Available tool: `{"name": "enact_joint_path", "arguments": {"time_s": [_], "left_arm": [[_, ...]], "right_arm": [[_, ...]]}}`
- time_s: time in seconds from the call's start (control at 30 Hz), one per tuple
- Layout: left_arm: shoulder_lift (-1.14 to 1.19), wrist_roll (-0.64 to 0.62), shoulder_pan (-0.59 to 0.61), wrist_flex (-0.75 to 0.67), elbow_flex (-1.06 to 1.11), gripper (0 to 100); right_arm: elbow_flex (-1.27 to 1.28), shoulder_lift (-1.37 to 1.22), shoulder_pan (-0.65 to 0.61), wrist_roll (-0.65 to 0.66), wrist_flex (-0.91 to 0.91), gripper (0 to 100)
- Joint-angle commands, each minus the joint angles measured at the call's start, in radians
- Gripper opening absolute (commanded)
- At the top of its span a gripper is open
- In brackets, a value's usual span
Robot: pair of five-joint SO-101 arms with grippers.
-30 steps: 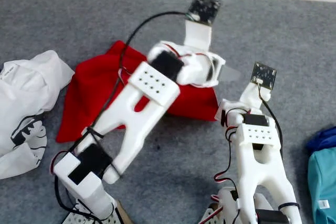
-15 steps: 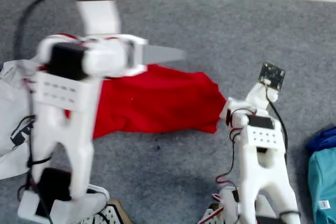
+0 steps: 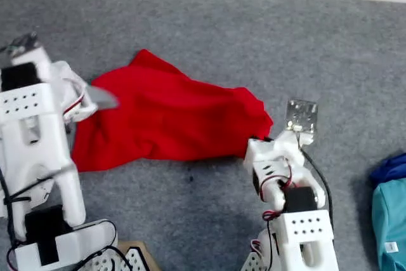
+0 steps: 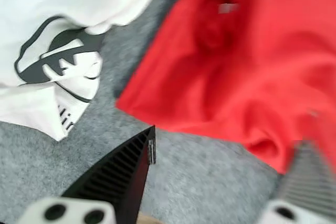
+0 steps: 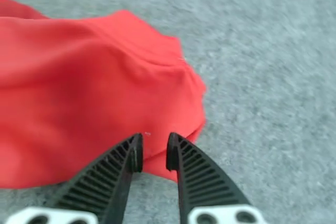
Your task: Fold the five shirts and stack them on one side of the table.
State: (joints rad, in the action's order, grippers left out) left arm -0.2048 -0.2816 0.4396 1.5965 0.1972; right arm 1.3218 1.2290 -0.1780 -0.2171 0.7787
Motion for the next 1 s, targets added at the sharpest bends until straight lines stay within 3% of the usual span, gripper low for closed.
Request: {"name": "enact_joint_path", "arguments": {"time_s": [0.0,0.13,0.37,0.7,0.97], "left_arm": [[-0.033,0.091,0.042,-0.19,0.142,20],[-0.033,0.141,0.044,-0.339,0.245,16],[-0.028,0.14,0.039,-0.442,0.252,17],[-0.024,0.138,0.099,-0.322,-0.001,17],[-0.022,0.14,0.268,-0.391,-0.101,17]], "right_arm": [[-0.012,-0.01,-0.012,0.014,0.005,9.1],[-0.099,-0.162,-0.008,0.014,0.01,9.1],[-0.283,-0.499,-0.007,0.015,0.01,9.1],[-0.325,-0.61,0.002,0.041,0.002,9.1],[-0.263,-0.61,0.091,0.041,-0.151,9.1]]}}
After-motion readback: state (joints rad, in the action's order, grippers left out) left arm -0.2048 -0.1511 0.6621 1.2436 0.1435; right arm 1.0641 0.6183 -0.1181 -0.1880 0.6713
